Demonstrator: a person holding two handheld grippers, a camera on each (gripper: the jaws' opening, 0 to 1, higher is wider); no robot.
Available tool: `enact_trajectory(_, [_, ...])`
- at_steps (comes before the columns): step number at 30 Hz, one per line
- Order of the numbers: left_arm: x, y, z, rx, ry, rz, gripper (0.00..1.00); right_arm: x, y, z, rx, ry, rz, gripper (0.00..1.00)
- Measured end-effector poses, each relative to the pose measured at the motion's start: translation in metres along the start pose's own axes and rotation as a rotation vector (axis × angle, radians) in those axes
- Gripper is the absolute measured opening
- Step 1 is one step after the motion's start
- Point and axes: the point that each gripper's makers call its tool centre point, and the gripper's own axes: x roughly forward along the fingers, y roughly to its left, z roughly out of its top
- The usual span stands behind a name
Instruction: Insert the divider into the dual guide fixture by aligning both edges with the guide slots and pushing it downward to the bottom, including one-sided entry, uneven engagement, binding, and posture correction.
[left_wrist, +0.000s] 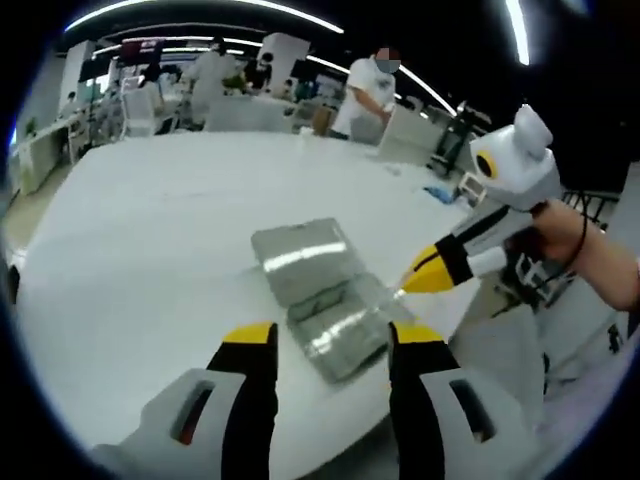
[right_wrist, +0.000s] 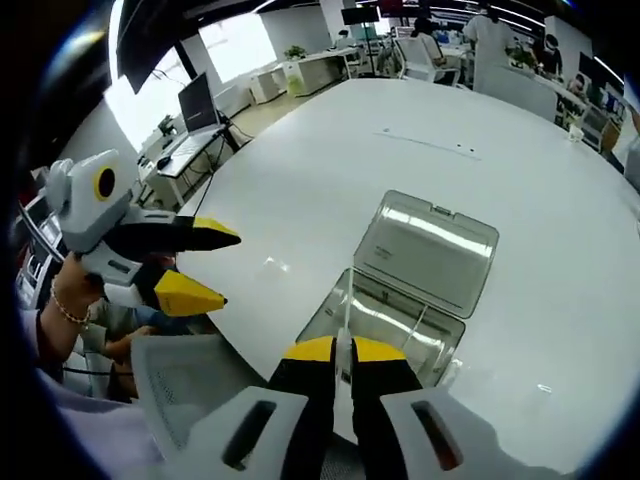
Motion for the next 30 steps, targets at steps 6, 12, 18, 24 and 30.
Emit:
enact_trajectory(6, [-0.004,-0.009,-0.006,0.137,0.047,-0.107,0.54,0.006,-0.004,-0.005,0.068,0.034,-0.044,0.00])
enact_trajectory(12, [-0.004,-0.012,-0.014,0.287,0.099,-0.153,0.61,0.013,-0.008,-0.010,0.161,0.059,-0.080,0.00])
enact_trajectory(18, [-0.002,-0.010,-0.014,0.294,0.094,-0.171,0.62,0.019,-0.009,-0.014,0.232,0.089,-0.113,0.00])
enact_trajectory(24, [0.000,-0.008,-0.015,0.314,0.098,-0.190,0.62,0.020,0.008,-0.001,0.251,0.086,-0.110,0.00])
enact_trajectory(30, [0.000,-0.004,-0.012,0.324,0.084,-0.204,0.61,0.024,0.014,0.005,0.289,0.058,-0.123,0.00])
